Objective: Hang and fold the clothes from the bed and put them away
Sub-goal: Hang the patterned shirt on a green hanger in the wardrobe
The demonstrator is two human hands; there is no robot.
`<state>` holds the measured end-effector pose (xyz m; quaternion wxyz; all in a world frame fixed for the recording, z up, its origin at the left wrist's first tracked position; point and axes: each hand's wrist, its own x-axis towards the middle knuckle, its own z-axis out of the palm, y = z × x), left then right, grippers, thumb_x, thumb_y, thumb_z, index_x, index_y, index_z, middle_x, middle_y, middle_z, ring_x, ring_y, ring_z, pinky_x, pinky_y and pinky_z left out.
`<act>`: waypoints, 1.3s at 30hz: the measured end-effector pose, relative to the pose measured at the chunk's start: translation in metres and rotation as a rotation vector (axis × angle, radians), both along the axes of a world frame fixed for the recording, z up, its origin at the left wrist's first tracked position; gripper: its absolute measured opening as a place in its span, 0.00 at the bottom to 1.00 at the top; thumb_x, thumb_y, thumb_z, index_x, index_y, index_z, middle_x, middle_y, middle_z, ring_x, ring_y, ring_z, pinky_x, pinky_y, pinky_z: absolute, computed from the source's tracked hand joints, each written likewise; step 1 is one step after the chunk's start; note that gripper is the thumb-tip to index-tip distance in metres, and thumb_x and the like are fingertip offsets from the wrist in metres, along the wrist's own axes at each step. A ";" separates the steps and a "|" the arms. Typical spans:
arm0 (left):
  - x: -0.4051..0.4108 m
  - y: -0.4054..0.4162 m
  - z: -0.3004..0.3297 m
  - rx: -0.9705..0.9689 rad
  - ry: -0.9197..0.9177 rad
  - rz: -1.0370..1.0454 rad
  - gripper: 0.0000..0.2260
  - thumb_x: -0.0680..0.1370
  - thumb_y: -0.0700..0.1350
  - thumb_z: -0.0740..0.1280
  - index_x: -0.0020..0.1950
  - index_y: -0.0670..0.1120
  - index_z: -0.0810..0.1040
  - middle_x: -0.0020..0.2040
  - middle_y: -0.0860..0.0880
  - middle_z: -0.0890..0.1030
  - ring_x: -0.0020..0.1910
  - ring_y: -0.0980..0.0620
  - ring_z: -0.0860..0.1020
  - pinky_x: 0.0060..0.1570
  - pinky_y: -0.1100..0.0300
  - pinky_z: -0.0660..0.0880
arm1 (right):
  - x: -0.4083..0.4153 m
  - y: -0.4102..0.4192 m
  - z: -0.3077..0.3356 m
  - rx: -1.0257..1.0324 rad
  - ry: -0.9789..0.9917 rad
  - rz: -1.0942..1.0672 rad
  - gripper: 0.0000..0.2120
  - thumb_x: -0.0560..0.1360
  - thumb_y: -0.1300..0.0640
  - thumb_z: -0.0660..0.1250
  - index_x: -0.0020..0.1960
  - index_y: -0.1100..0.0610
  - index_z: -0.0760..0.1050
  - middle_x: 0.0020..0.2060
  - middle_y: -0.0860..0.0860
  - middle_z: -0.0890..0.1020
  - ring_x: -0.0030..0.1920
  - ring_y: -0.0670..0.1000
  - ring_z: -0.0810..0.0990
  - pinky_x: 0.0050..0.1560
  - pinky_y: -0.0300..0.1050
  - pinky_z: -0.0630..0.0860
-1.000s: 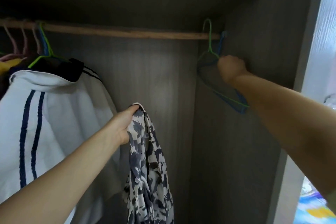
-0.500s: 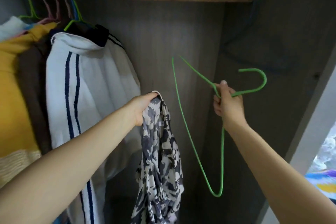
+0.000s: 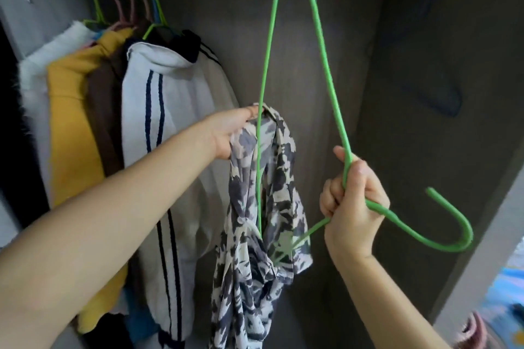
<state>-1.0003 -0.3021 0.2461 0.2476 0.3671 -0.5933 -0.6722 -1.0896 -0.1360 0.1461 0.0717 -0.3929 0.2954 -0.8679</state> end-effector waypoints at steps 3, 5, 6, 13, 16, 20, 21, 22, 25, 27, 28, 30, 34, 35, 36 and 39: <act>0.022 -0.003 0.010 -0.062 -0.016 0.006 0.28 0.81 0.53 0.60 0.23 0.44 0.77 0.21 0.47 0.76 0.14 0.54 0.72 0.17 0.67 0.70 | 0.002 -0.006 -0.015 0.179 0.095 0.058 0.13 0.78 0.45 0.62 0.48 0.49 0.83 0.23 0.45 0.64 0.23 0.44 0.61 0.23 0.36 0.61; 0.036 -0.010 0.004 -0.082 -0.078 0.049 0.19 0.81 0.53 0.61 0.34 0.44 0.76 0.25 0.44 0.77 0.15 0.52 0.72 0.18 0.66 0.71 | -0.003 -0.007 -0.009 0.315 0.202 0.112 0.14 0.76 0.44 0.61 0.48 0.49 0.83 0.23 0.46 0.62 0.23 0.46 0.60 0.24 0.38 0.61; 0.042 -0.014 -0.001 -0.061 -0.101 0.074 0.17 0.80 0.53 0.62 0.36 0.44 0.74 0.27 0.44 0.75 0.14 0.53 0.70 0.18 0.68 0.69 | -0.005 -0.007 -0.003 0.352 0.241 0.122 0.14 0.77 0.45 0.61 0.48 0.49 0.83 0.23 0.46 0.61 0.23 0.47 0.59 0.25 0.38 0.60; 0.040 -0.005 -0.016 0.000 -0.046 0.017 0.21 0.79 0.55 0.63 0.31 0.44 0.79 0.28 0.45 0.81 0.23 0.51 0.78 0.26 0.63 0.75 | 0.014 -0.011 0.032 -0.018 0.214 0.146 0.14 0.79 0.44 0.60 0.48 0.49 0.82 0.23 0.41 0.62 0.22 0.42 0.59 0.25 0.33 0.59; 0.046 -0.016 0.003 -0.025 0.024 0.046 0.20 0.80 0.53 0.62 0.32 0.45 0.79 0.28 0.45 0.81 0.24 0.50 0.79 0.25 0.60 0.77 | 0.018 -0.020 0.006 0.138 0.221 0.086 0.14 0.81 0.48 0.58 0.46 0.49 0.82 0.23 0.45 0.63 0.22 0.44 0.59 0.24 0.36 0.58; 0.071 -0.046 0.008 -0.014 0.104 0.182 0.16 0.80 0.50 0.63 0.35 0.44 0.75 0.26 0.46 0.81 0.22 0.50 0.79 0.23 0.61 0.76 | 0.003 -0.015 -0.021 0.581 0.409 0.103 0.16 0.76 0.45 0.57 0.46 0.50 0.82 0.22 0.47 0.63 0.23 0.48 0.61 0.25 0.40 0.59; 0.077 -0.053 0.002 -0.004 0.087 0.226 0.15 0.80 0.50 0.64 0.36 0.44 0.75 0.26 0.46 0.80 0.22 0.50 0.79 0.26 0.61 0.76 | -0.003 -0.012 -0.017 0.661 0.450 0.132 0.17 0.76 0.44 0.57 0.46 0.50 0.82 0.22 0.47 0.63 0.23 0.47 0.60 0.24 0.39 0.59; 0.080 -0.059 -0.008 0.008 0.062 0.267 0.14 0.80 0.50 0.64 0.37 0.45 0.75 0.25 0.46 0.80 0.23 0.50 0.78 0.28 0.60 0.75 | -0.008 -0.008 -0.009 0.728 0.484 0.167 0.17 0.76 0.44 0.57 0.46 0.50 0.82 0.22 0.48 0.63 0.23 0.47 0.60 0.23 0.38 0.59; 0.079 -0.069 -0.043 0.039 0.001 0.345 0.13 0.80 0.49 0.65 0.38 0.44 0.74 0.23 0.46 0.79 0.19 0.50 0.77 0.22 0.60 0.74 | -0.021 -0.001 0.022 0.911 0.573 0.221 0.15 0.81 0.49 0.58 0.45 0.49 0.82 0.23 0.50 0.62 0.22 0.48 0.58 0.21 0.36 0.58; 0.072 -0.071 -0.062 0.067 0.015 0.398 0.13 0.80 0.46 0.65 0.38 0.42 0.73 0.22 0.45 0.77 0.18 0.51 0.75 0.17 0.65 0.70 | -0.026 0.000 0.039 1.032 0.573 0.260 0.16 0.82 0.52 0.57 0.44 0.52 0.82 0.23 0.50 0.62 0.22 0.47 0.58 0.20 0.34 0.57; 0.067 -0.071 -0.069 0.071 0.039 0.430 0.12 0.80 0.45 0.65 0.39 0.40 0.73 0.25 0.44 0.77 0.21 0.49 0.75 0.18 0.65 0.70 | -0.028 0.000 0.044 1.098 0.570 0.281 0.16 0.82 0.53 0.57 0.45 0.55 0.82 0.23 0.50 0.61 0.21 0.47 0.58 0.20 0.34 0.57; 0.056 -0.070 -0.078 -0.072 0.004 0.523 0.10 0.80 0.45 0.65 0.42 0.41 0.75 0.35 0.44 0.76 0.31 0.47 0.75 0.29 0.60 0.72 | -0.027 -0.002 0.048 1.272 0.640 0.290 0.17 0.83 0.53 0.56 0.47 0.59 0.80 0.23 0.49 0.63 0.21 0.45 0.59 0.19 0.34 0.57; 0.034 -0.057 -0.086 -0.699 -0.238 0.384 0.15 0.80 0.45 0.63 0.33 0.45 0.75 0.31 0.48 0.75 0.34 0.48 0.74 0.28 0.63 0.65 | -0.032 -0.012 0.049 1.366 0.595 0.303 0.16 0.82 0.56 0.56 0.47 0.63 0.79 0.22 0.46 0.63 0.20 0.44 0.60 0.19 0.34 0.57; 0.028 -0.051 -0.089 -0.796 -0.257 0.285 0.13 0.79 0.43 0.63 0.35 0.45 0.78 0.31 0.47 0.77 0.34 0.49 0.75 0.28 0.66 0.66 | -0.035 -0.016 0.051 1.316 0.483 0.315 0.15 0.82 0.57 0.57 0.46 0.63 0.78 0.22 0.46 0.62 0.20 0.43 0.59 0.19 0.34 0.57; 0.022 -0.048 -0.092 -0.873 -0.270 0.206 0.10 0.78 0.40 0.63 0.39 0.44 0.81 0.32 0.47 0.79 0.34 0.49 0.76 0.27 0.70 0.66 | -0.038 -0.021 0.054 1.279 0.378 0.335 0.14 0.82 0.58 0.57 0.46 0.63 0.78 0.22 0.45 0.61 0.20 0.43 0.59 0.18 0.34 0.58; 0.011 -0.045 -0.103 -0.912 -0.317 0.113 0.10 0.81 0.42 0.60 0.51 0.43 0.81 0.41 0.44 0.81 0.44 0.45 0.80 0.36 0.65 0.71 | -0.041 -0.030 0.056 1.305 0.180 0.520 0.07 0.80 0.63 0.60 0.48 0.65 0.76 0.24 0.48 0.64 0.22 0.44 0.65 0.22 0.38 0.71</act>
